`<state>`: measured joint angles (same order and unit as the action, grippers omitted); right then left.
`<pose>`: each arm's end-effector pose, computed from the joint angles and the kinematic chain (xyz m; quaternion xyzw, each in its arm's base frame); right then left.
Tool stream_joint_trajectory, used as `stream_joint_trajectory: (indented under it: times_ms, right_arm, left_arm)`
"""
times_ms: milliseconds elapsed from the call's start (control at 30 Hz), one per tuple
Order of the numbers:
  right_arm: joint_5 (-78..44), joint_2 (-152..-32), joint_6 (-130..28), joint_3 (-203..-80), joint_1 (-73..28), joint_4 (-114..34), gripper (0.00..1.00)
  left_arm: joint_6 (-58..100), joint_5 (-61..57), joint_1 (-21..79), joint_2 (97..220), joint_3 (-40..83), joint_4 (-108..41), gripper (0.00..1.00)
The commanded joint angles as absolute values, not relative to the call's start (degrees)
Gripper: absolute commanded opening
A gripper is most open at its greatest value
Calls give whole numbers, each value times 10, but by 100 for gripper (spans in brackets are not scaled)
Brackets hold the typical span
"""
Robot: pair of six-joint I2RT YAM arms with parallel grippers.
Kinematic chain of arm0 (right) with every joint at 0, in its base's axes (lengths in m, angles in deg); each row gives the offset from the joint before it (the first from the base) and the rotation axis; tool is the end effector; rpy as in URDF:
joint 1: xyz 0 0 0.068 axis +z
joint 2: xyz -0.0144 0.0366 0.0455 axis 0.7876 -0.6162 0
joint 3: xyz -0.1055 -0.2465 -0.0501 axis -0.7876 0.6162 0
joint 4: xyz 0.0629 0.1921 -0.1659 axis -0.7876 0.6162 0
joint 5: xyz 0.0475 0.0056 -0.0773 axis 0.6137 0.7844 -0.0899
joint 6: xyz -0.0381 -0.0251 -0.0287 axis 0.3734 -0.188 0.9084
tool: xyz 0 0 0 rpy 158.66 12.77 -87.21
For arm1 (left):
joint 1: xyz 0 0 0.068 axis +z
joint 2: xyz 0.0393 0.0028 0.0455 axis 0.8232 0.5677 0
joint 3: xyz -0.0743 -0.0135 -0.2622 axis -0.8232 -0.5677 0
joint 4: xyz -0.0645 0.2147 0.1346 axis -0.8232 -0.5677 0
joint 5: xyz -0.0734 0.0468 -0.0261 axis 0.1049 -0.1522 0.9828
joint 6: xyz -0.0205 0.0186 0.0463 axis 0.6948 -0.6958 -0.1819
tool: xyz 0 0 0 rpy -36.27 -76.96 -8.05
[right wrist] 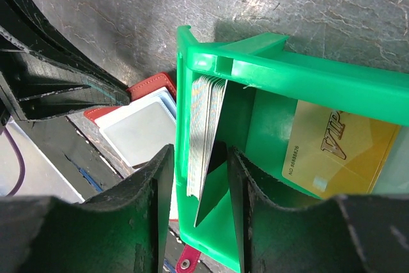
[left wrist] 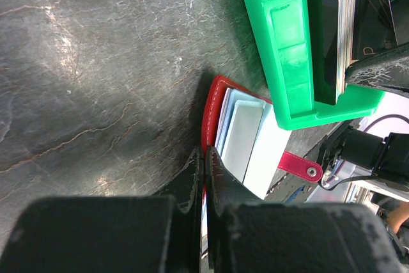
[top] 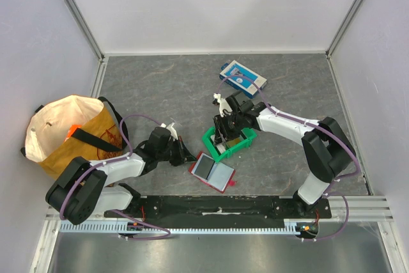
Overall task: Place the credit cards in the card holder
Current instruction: Pick up the credit card from the storage box.
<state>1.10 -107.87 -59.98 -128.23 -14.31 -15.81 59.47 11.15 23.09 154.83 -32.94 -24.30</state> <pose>0.2618 0.2211 0.1951 -0.2371 0.9117 0.3056 0.1385 0.1693 -0.1224 0.1291 -0.0631 0.9011 -0.3867 0.1858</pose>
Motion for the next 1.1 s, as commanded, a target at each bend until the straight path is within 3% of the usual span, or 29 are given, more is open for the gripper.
stream_joint_trajectory:
  times_ms: [0,433,533,667,1067]
  right_arm:
    - [25,-1058,-603,-1305,-144,-158,46]
    - [26,-1052,-606,-1304,-148,-158,33]
    - [26,-1051,-606,-1305,-149,-157,23]
    - [21,-1048,-608,-1302,-152,-158,19]
    - [-132,-1052,-603,-1309,-139,-143,0]
  left_arm:
    - [578,125,233,1546,-321,-223,2]
    - [578,126,232,1545,-322,-223,2]
    - [577,126,233,1547,-323,-223,2]
    - [577,126,232,1546,-322,-223,2]
    - [575,130,233,1545,-325,-223,2]
